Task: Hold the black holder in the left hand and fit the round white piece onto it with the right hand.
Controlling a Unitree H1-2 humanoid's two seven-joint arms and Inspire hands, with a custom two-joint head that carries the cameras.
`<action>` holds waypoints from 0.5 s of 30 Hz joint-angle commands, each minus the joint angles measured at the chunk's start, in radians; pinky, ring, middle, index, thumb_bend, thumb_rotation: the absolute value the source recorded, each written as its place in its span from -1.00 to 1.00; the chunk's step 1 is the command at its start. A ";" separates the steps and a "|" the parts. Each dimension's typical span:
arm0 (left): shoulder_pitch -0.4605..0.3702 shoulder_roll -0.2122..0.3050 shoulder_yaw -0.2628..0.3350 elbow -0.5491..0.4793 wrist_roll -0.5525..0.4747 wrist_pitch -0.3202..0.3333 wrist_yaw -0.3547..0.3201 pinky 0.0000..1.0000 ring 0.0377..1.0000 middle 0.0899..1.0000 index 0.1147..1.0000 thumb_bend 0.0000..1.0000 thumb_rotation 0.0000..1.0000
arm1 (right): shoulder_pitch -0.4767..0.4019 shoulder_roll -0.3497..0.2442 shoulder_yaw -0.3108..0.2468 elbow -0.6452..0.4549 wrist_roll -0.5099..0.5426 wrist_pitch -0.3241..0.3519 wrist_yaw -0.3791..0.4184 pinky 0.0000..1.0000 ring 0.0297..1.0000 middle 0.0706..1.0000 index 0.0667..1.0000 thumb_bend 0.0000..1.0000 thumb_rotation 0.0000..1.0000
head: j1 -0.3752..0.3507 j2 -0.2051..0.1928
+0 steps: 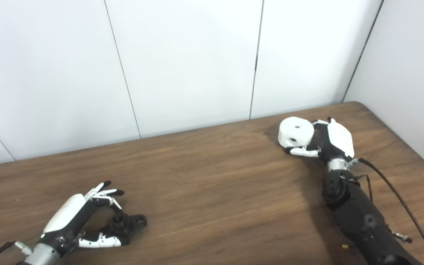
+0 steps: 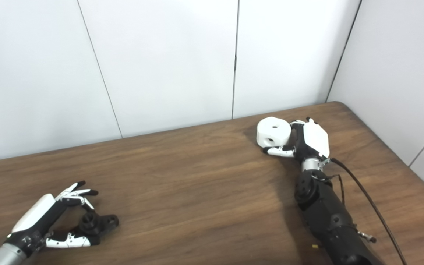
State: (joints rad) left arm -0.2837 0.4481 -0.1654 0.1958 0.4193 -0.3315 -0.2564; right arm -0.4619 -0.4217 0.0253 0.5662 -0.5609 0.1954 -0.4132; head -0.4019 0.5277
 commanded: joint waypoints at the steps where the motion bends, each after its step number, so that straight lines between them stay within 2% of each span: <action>1: -0.026 0.026 0.014 -0.029 -0.016 -0.015 0.010 1.00 1.00 0.68 -0.17 0.04 -0.92 | -0.031 -0.021 -0.001 -0.030 -0.002 -0.031 -0.025 1.00 0.95 0.64 0.03 0.35 -0.29 | 0.002 0.002; 6: -0.026 0.027 0.013 -0.022 -0.013 -0.014 0.011 1.00 1.00 0.68 -0.17 0.04 -0.92 | -0.025 -0.019 0.005 -0.055 -0.005 -0.027 -0.015 1.00 0.97 0.66 0.04 0.33 -0.29 | 0.003 0.008; 11: -0.027 0.027 0.010 -0.016 -0.007 -0.009 0.010 1.00 1.00 0.68 -0.17 0.04 -0.92 | -0.016 -0.007 0.011 -0.086 0.006 -0.053 -0.017 1.00 0.99 0.66 0.02 0.35 -0.27 | 0.008 0.012; 15: -0.031 0.026 0.002 0.006 0.002 -0.010 0.009 1.00 1.00 0.68 -0.17 0.04 -0.92 | 0.008 0.022 0.010 -0.178 0.026 -0.051 0.004 1.00 0.99 0.66 0.01 0.34 -0.34 | 0.020 0.023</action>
State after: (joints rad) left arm -0.2838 0.4488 -0.1683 0.2052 0.4233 -0.3283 -0.2564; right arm -0.4239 -0.4002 0.0367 0.4377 -0.5386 0.1850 -0.4047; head -0.3805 0.5507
